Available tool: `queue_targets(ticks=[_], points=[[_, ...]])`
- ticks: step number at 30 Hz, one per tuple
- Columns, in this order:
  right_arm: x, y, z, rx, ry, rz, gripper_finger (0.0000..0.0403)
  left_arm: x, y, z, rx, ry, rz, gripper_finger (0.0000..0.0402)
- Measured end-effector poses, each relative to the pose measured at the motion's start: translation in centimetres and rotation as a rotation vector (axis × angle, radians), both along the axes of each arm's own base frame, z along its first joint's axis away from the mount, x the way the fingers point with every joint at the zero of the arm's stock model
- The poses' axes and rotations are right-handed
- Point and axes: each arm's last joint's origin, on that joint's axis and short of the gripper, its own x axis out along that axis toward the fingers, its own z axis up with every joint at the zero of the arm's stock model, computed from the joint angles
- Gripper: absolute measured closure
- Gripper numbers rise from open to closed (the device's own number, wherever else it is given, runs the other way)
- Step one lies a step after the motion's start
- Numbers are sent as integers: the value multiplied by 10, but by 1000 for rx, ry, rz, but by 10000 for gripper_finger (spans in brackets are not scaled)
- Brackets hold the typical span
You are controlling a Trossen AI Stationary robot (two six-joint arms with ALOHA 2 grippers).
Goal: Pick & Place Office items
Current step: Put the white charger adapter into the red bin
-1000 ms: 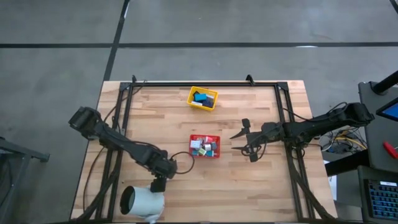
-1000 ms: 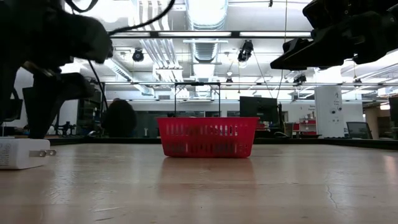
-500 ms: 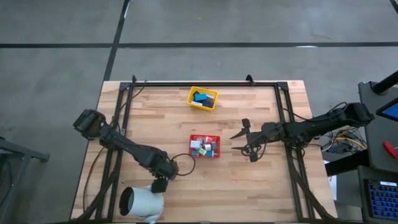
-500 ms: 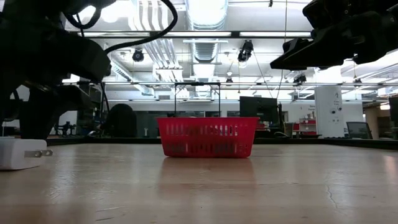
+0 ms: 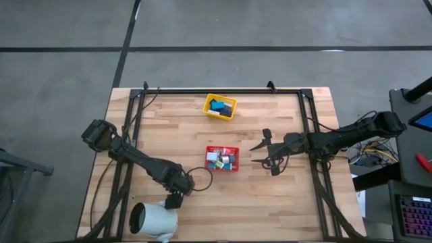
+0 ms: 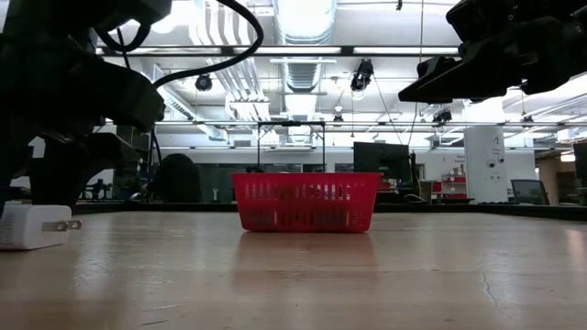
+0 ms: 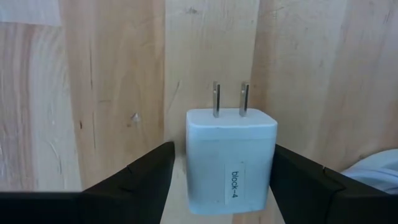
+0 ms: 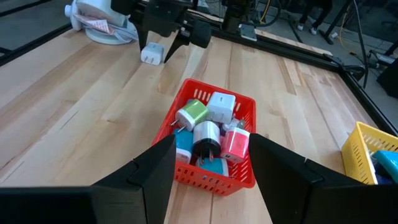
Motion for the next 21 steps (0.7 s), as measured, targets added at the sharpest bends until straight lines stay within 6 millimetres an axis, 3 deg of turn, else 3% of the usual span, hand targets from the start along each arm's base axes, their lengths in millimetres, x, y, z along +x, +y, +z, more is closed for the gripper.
queue_targets(ticks=[5,12,21], points=[[0,0,0,-1,0,0,202,0,1,-1,16,-8,-2,160],[0,0,0,-1,0,1,202,0,1,-1,33,-18,-24,226],[0,0,0,-2,0,1,202,0,1,-1,40,-25,-52,227]])
